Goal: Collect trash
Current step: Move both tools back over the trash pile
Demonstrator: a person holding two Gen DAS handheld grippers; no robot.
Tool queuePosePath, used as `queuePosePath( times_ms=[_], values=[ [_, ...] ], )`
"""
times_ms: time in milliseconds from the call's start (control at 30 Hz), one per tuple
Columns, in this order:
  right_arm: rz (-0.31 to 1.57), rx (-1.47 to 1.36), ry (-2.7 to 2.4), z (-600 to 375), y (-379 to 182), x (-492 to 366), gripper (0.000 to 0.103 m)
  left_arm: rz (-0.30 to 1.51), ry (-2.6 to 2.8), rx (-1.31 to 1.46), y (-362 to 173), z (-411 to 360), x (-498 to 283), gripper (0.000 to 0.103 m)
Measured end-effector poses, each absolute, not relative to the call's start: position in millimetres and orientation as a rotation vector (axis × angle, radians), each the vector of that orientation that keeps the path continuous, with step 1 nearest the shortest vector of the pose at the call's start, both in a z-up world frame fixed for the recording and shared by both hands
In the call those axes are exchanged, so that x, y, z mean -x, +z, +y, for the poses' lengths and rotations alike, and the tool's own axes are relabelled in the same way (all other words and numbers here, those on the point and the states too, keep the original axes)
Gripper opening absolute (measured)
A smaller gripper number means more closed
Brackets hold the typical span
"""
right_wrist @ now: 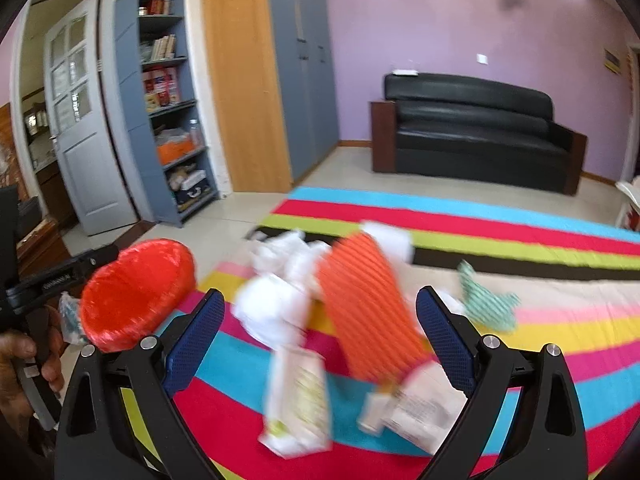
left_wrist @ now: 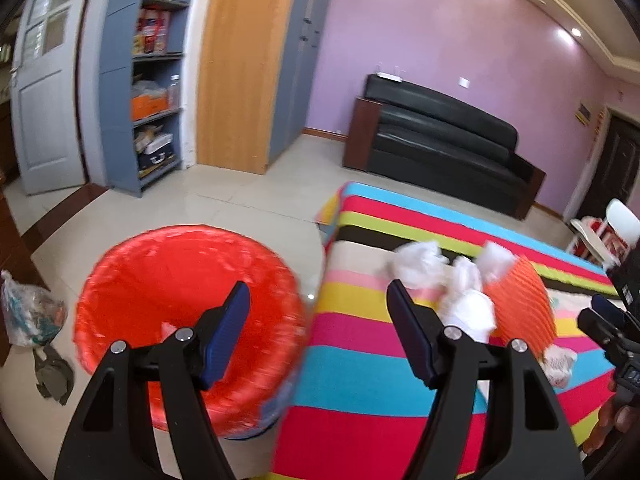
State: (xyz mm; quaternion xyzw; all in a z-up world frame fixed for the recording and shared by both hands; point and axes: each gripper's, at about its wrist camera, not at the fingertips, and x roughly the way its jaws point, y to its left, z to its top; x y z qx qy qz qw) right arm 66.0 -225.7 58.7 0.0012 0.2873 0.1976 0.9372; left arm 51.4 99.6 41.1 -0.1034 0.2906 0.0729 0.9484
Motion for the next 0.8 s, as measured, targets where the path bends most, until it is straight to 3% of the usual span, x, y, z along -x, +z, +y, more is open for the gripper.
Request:
queuePosePath(
  times_ms=[600, 800],
  values=[
    [0.667, 0.008, 0.289, -289.8, 3.0, -63.3, 0.09, 0.69, -0.043, 0.106, 15.3, -32.4, -64.5, 0.068],
    [0.676, 0.014, 0.283, -292.8, -3.7, -60.9, 0.09, 0.736, -0.068, 0.103, 6.4, -53.0, -71.4, 0.06]
  ],
)
